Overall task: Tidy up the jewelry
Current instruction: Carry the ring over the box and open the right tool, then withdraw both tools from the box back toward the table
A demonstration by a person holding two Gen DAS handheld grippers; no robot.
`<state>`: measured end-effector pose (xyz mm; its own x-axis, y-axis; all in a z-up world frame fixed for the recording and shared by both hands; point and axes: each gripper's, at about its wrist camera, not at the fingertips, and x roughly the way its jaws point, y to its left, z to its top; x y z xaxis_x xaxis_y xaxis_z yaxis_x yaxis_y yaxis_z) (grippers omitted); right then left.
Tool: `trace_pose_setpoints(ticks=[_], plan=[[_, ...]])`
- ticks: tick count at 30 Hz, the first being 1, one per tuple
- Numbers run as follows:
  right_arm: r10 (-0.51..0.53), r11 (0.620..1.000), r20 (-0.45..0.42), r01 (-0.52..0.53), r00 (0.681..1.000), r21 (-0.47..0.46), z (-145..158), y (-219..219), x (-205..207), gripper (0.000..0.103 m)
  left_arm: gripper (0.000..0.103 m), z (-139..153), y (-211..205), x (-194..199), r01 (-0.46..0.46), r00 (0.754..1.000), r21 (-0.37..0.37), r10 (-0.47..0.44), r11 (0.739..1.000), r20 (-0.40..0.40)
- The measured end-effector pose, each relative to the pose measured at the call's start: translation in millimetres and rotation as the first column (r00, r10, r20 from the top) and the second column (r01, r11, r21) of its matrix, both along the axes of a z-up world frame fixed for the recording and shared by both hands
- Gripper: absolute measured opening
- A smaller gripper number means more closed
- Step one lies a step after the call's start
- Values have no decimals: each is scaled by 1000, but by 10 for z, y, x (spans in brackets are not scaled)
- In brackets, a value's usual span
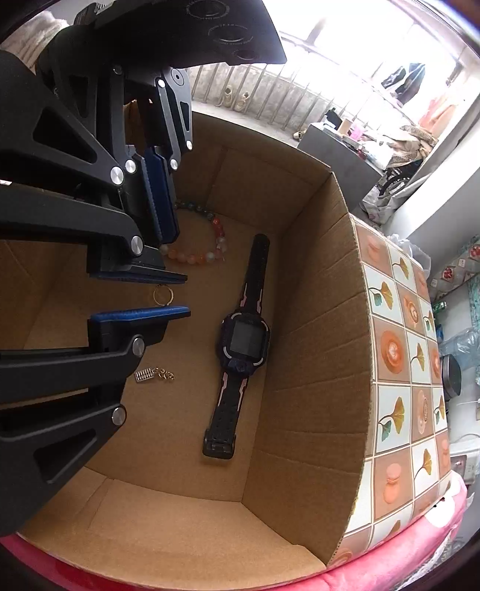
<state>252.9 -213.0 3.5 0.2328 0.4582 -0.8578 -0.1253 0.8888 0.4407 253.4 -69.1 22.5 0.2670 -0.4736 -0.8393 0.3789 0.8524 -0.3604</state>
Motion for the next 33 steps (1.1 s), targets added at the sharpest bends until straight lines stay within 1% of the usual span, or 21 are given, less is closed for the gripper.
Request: trace_pose_setpoints(ticks=[5, 9, 12, 13, 14, 15, 18, 20, 23, 25, 26, 27, 29, 30, 32, 33], plan=[[1, 1000, 20, -1, 1000, -24, 61, 9, -20, 13, 12, 53, 36, 2, -8, 1000, -6, 8, 1000, 14], [1, 1000, 30, 0, 1000, -30, 83, 13, -36, 13, 12, 127, 72, -52, -15, 999, -1, 15, 1000, 42], [-5, 1000, 40, 5, 999, -16, 108, -14, -46, 13, 12, 195, 99, -97, -14, 997, 1, 14, 1000, 72], [-8, 1000, 43, 8, 999, -7, 118, -28, -50, 15, 13, 227, 112, -122, -15, 996, 2, 14, 1000, 86], [-16, 1000, 48, 16, 999, 7, 135, -49, -61, 22, 15, 262, 127, -150, -16, 995, 1, 16, 1000, 96], [-27, 1000, 57, 27, 998, 14, 165, -75, -74, 27, 16, 292, 145, -165, -18, 994, -3, 18, 1000, 105], [-40, 999, 97, 36, 994, 38, 281, -125, -149, 27, 16, 410, 206, -257, -27, 989, -23, 30, 999, 144], [-48, 997, 149, 40, 988, 59, 437, -170, -277, 27, 16, 500, 247, -354, -24, 983, -39, 31, 999, 181], [-56, 997, 250, 39, 967, 70, 714, -227, -545, 27, 16, 660, 347, -583, -28, 966, -62, 43, 998, 255], [-55, 997, 329, 32, 943, 74, 908, -266, -796, 27, 17, 759, 456, -818, -35, 950, -95, 62, 995, 307], [-53, 997, 370, 25, 928, 79, 1004, -287, -942, 27, 17, 788, 492, -914, -35, 942, -106, 68, 994, 327], [-50, 996, 415, 16, 908, 84, 1091, -306, -1135, 27, 19, 814, 544, -1066, -34, 930, -119, 75, 992, 360], [-45, 997, 474, 9, 879, 78, 1173, -331, -1437, 27, 25, 805, 622, -1379, -27, 906, -136, 82, 990, 416], [-40, 997, 504, 3, 863, 74, 1186, -339, -1635, 27, 25, 781, 645, -1493, -21, 899, -144, 81, 989, 430], [-40, 998, 530, 6, 847, 67, 1127, -349, -1930, 28, 26, 667, 669, -1765, -5, 894, -149, 71, 989, 443], [-45, 998, 529, 14, 847, 63, 1072, -352, -2054, 28, 26, 609, 664, -1855, -4, 895, -153, 71, 988, 440]])
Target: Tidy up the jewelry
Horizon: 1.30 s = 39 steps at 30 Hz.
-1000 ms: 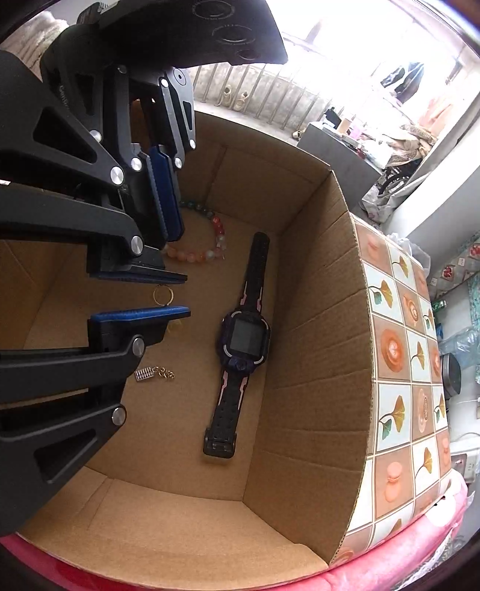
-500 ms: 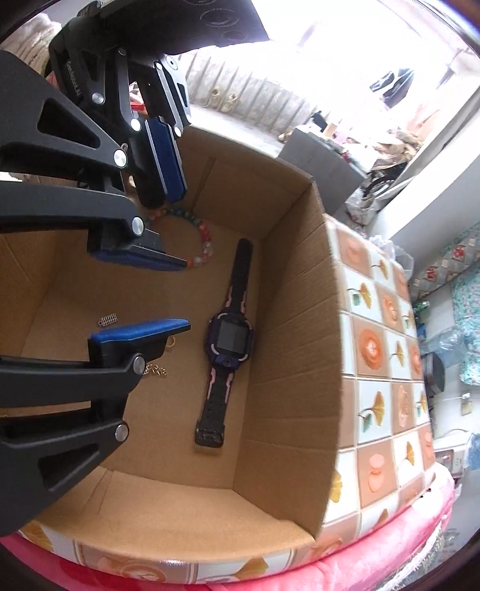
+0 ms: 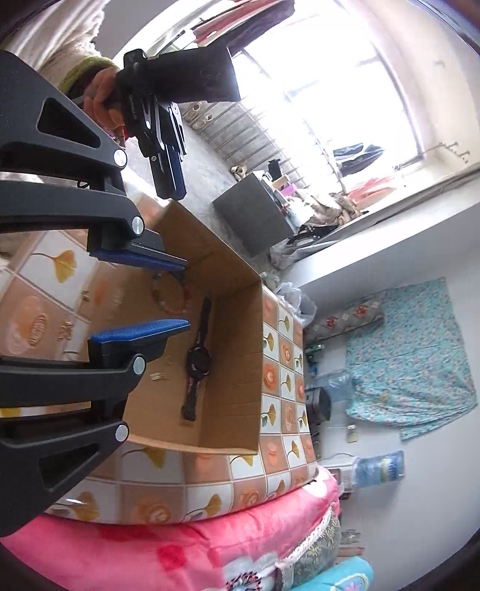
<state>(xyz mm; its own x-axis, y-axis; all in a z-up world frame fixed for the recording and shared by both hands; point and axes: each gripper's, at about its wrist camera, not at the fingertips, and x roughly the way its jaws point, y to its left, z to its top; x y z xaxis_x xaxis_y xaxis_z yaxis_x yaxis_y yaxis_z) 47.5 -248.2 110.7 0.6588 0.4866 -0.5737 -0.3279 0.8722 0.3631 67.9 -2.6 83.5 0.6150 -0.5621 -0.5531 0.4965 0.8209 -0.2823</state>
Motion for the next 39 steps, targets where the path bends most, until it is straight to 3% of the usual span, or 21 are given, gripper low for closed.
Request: trace_pose_setpoints(ticks=[5, 12, 22, 39], plan=[[-69, 998, -88, 69, 994, 4, -466, 6, -364, 28, 26, -473, -77, -278, 40, 993, -33, -43, 999, -113], [-184, 982, -232, 167, 955, -91, -1172, 100, -308, 28, 26, -1004, -352, -118, 45, 974, -8, -45, 999, -224], [-208, 976, -226, 187, 952, -112, -1380, 146, -188, 28, 26, -1281, -666, 195, 32, 970, 82, -11, 996, -243], [-202, 979, -237, 190, 950, -73, -1547, 119, -181, 28, 26, -1259, -858, 324, -2, 987, 221, 37, 975, -156]])
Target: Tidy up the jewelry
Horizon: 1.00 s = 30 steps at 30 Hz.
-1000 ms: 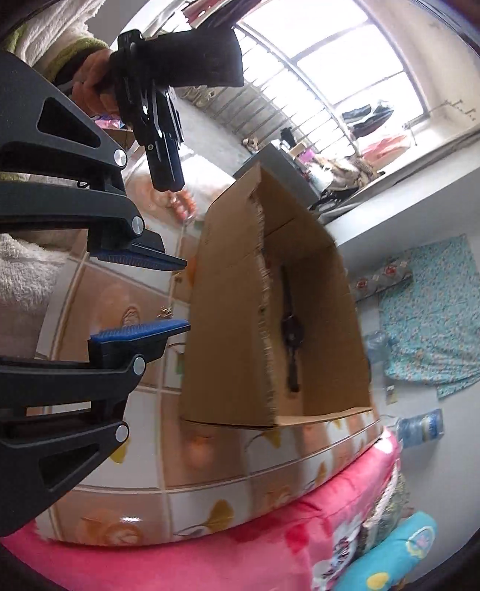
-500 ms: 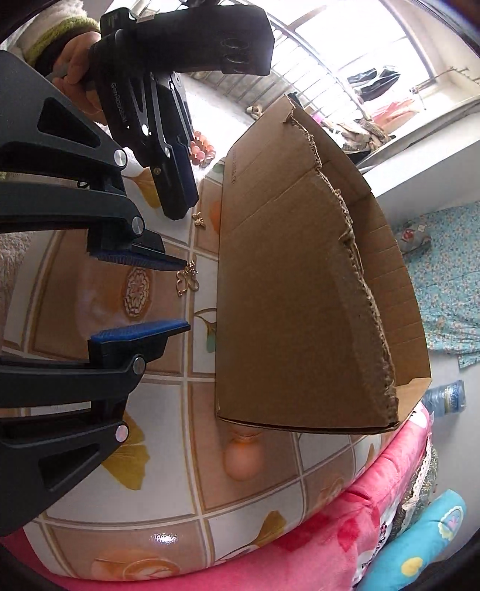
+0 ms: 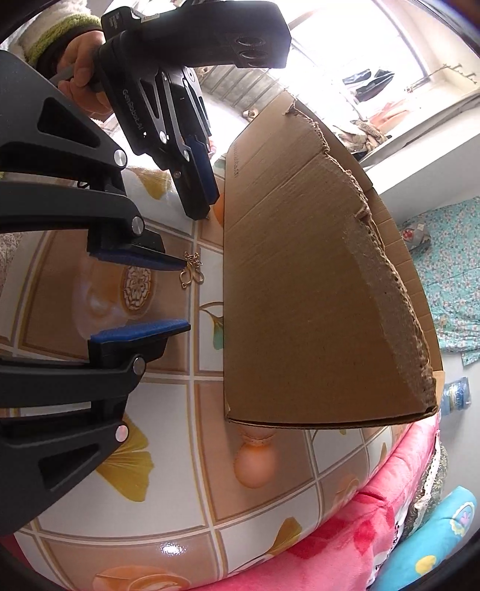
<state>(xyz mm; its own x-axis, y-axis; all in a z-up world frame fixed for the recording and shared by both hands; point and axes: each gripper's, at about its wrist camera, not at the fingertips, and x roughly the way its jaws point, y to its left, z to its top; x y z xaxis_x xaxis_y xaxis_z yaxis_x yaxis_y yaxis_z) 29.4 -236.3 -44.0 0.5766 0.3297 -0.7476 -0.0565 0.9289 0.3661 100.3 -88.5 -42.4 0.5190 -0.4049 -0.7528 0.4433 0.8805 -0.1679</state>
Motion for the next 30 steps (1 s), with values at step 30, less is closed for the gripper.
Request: trace_pose_setpoints(ticks=[30], plan=[[7, 1000, 16, -7, 1000, 13, 1, -51, -55, 28, 25, -16, -199, -46, 13, 998, 176, -25, 984, 64]])
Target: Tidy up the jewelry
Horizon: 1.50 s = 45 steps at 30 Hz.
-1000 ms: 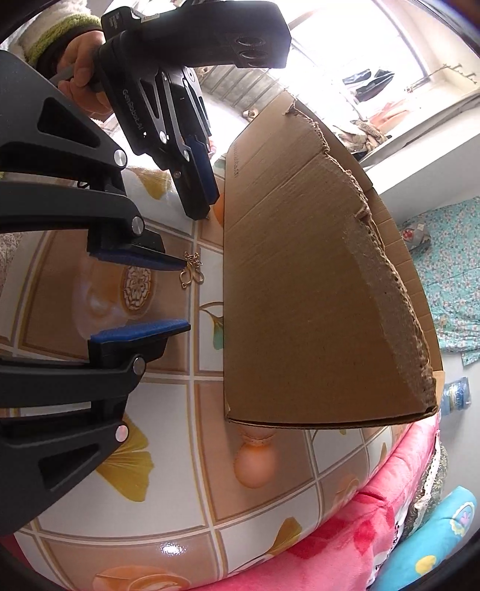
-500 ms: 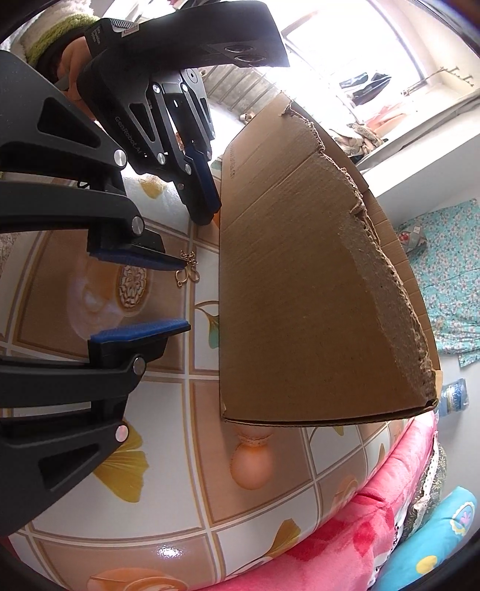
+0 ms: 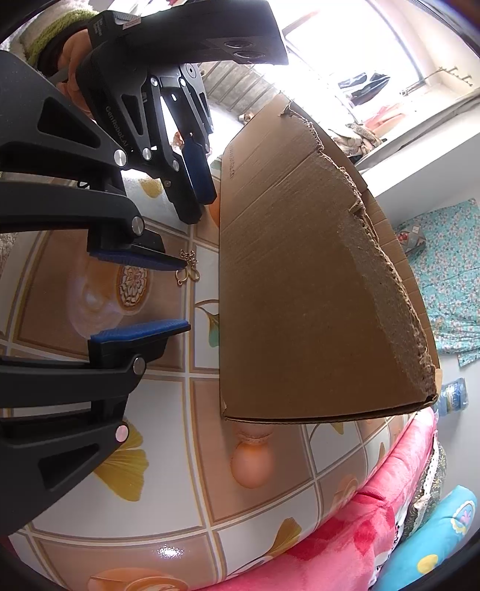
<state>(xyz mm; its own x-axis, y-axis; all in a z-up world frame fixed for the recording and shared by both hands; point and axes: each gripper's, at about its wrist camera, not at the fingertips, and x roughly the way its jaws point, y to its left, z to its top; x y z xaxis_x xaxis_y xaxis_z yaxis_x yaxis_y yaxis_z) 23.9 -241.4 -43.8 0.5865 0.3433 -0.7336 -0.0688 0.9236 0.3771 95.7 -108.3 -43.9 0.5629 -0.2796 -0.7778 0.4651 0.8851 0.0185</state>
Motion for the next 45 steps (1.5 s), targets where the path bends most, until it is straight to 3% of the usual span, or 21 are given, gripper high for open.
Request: trace_pose_setpoints(ticks=[3, 8, 16, 21, 30, 45], plan=[[-3, 1000, -1, 3, 1000, 5, 1, 0, -2, 28, 12, -1, -16, -10, 12, 1000, 8, -12, 1000, 9], [-3, 1000, -1, 3, 1000, 6, 0, -3, -7, 28, 12, -4, -3, -17, 23, 1000, 8, -23, 1000, 9], [6, 1000, 6, -6, 1000, -3, 32, 10, -38, 28, 12, 48, 116, -72, 17, 1000, -55, -18, 998, -3], [66, 997, 41, -65, 997, -28, 113, 152, -59, 28, 12, 83, 212, -129, 5, 1000, -67, -4, 998, 4], [159, 977, 42, -150, 986, -153, 142, 498, 106, 26, 12, 52, 350, -195, -15, 1000, -104, 14, 994, -8], [228, 907, -19, -219, 974, -360, 85, 731, 276, 7, 12, -7, 452, -174, -9, 1000, -138, 5, 990, -27]])
